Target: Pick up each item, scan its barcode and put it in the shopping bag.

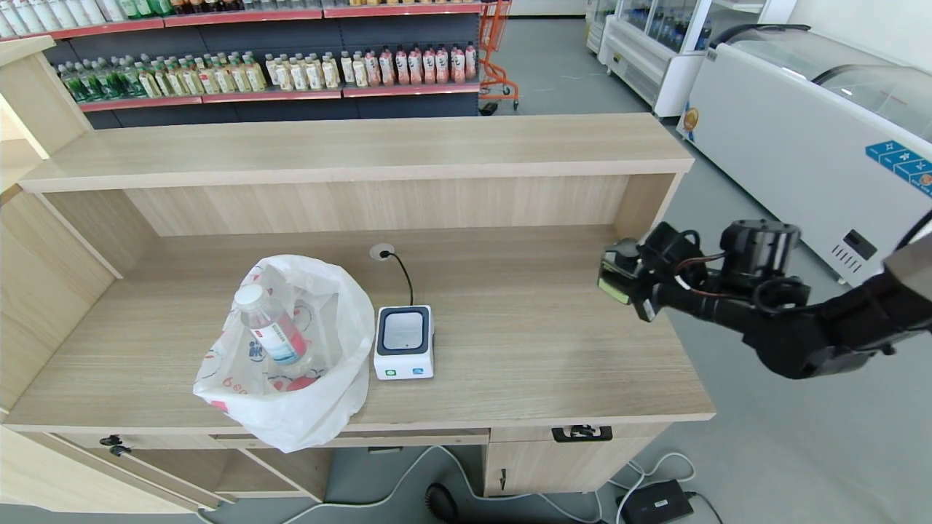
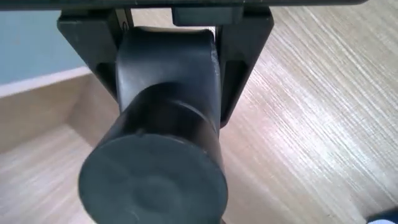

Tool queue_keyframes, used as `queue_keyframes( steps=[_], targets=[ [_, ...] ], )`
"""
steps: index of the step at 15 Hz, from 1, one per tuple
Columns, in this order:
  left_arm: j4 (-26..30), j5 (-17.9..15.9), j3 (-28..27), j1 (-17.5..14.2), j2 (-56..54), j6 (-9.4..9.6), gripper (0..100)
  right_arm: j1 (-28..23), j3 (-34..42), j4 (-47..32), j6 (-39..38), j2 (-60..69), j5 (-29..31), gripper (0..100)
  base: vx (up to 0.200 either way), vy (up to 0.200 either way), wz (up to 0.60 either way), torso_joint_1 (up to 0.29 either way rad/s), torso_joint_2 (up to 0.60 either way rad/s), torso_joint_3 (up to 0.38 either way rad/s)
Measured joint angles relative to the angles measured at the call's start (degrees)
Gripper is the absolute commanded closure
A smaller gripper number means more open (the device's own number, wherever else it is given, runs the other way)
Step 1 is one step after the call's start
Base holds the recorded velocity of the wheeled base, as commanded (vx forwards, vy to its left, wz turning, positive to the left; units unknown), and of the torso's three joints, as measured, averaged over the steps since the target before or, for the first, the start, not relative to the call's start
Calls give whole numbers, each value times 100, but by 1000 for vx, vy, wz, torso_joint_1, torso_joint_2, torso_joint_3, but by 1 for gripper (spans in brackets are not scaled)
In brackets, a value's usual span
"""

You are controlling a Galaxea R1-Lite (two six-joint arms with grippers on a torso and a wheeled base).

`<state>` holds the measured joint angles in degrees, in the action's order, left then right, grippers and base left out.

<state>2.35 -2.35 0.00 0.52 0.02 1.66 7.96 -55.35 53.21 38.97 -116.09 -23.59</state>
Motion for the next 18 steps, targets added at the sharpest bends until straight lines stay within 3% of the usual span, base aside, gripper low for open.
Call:
queue_keyframes(
  steps=[3, 5, 7, 10, 12, 15, 18],
  targets=[
    [0, -2, 0, 0, 0, 0, 0, -162, 1017, 82, 1328, 1565, -156, 100, 0, 0, 0, 0, 0, 0],
    [0, -2, 0, 0, 0, 1, 0, -22, 1643, 123, 2706, 2417, -919, 100, 0, 0, 0, 0, 0, 0],
    [0, 0, 0, -4, 0, 1, 0, 471, 1841, 150, 4451, 2888, -1954, 100, 0, 0, 0, 0, 0, 0],
    [0, -2, 0, 0, 0, 1, 0, 1434, 1875, 514, 6988, 3404, -2422, 100, 0, 0, 0, 0, 0, 0],
    [0, -2, 0, 0, 0, 0, 0, 2107, 1941, 829, 8053, 3563, -2875, 100, 0, 0, 0, 0, 0, 0],
    [0, 0, 0, 2, 0, 0, 0, 3117, 2107, 700, 9656, 3661, -3477, 100, 0, 0, 0, 0, 0, 0],
    [0, -2, 0, 0, 0, 1, 0, 3432, 2150, 148, 10284, 3936, -3629, 100, 0, 0, 0, 0, 0, 0]
  ],
)
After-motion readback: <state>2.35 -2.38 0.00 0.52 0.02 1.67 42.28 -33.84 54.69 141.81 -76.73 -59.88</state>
